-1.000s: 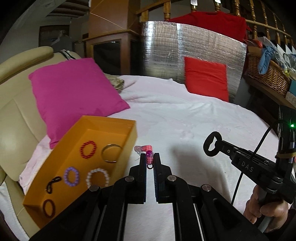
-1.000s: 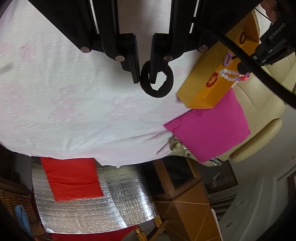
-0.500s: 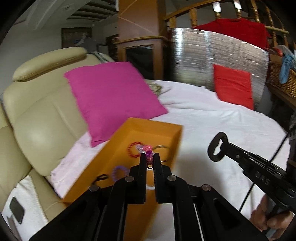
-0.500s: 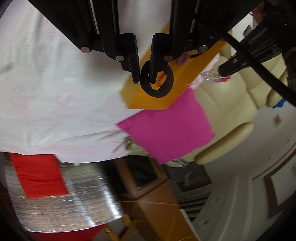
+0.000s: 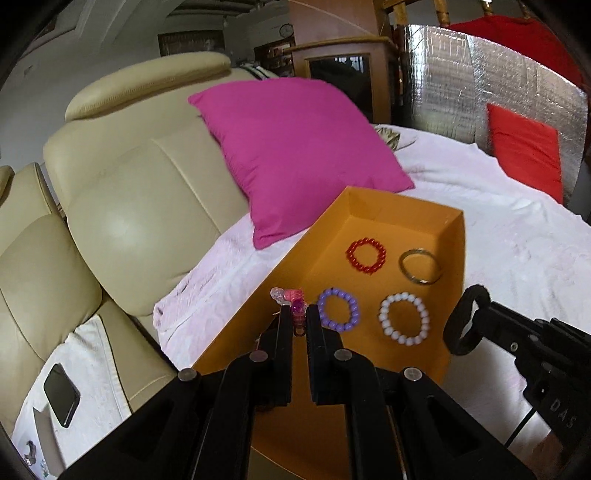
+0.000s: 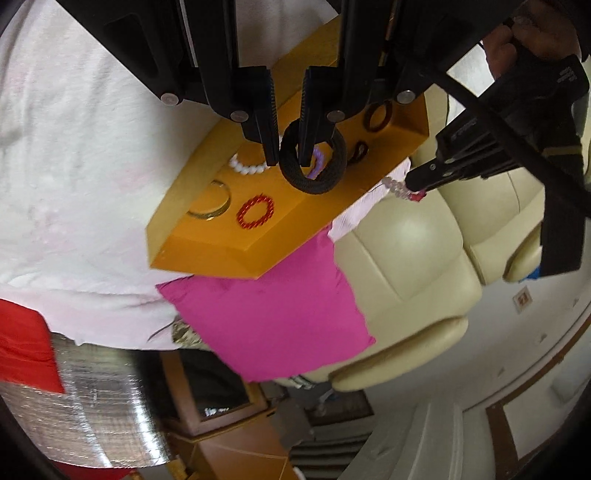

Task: Organize jewelry
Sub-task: 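Carry the pink-white bracelet with the left tool while the right tool carries the black ring to the box, then open the left tool over the box while the right tool releases the black ring inside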

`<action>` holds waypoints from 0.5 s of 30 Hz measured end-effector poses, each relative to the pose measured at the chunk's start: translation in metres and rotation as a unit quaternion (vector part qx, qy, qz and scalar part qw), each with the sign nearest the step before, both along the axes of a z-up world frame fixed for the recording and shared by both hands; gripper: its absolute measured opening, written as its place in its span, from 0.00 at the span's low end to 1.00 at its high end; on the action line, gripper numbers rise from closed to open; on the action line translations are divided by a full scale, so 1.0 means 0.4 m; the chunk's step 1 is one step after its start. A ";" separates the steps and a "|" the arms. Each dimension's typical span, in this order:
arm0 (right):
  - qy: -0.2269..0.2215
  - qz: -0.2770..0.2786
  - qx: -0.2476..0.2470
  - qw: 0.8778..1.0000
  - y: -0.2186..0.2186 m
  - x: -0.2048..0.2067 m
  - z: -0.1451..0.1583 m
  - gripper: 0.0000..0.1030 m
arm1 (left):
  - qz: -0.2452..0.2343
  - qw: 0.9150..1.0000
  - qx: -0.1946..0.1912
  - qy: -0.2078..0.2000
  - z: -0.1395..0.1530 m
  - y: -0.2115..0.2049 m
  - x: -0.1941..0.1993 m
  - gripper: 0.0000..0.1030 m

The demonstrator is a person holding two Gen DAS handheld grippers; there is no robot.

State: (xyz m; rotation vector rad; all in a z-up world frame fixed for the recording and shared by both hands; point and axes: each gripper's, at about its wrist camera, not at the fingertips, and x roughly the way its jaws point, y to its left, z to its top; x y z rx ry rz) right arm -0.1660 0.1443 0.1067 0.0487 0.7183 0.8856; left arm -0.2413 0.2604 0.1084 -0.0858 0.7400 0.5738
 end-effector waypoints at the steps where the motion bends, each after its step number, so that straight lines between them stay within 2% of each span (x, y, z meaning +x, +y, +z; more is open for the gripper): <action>1: 0.001 0.004 -0.003 1.000 0.005 -0.005 -0.005 0.11 | 0.001 1.000 0.000 0.002 -0.003 0.004 -0.001 0.07; 12: 0.017 0.024 -0.031 0.999 0.062 -0.011 -0.059 0.12 | 0.021 0.999 -0.004 0.027 -0.039 0.037 0.002 0.07; 13: 0.022 0.025 -0.034 0.999 0.065 -0.010 -0.062 0.12 | 0.020 0.999 -0.004 0.029 -0.041 0.037 0.003 0.07; 15: 0.032 0.028 -0.037 0.998 0.067 -0.007 -0.068 0.12 | 0.020 0.999 -0.004 0.034 -0.043 0.038 0.006 0.15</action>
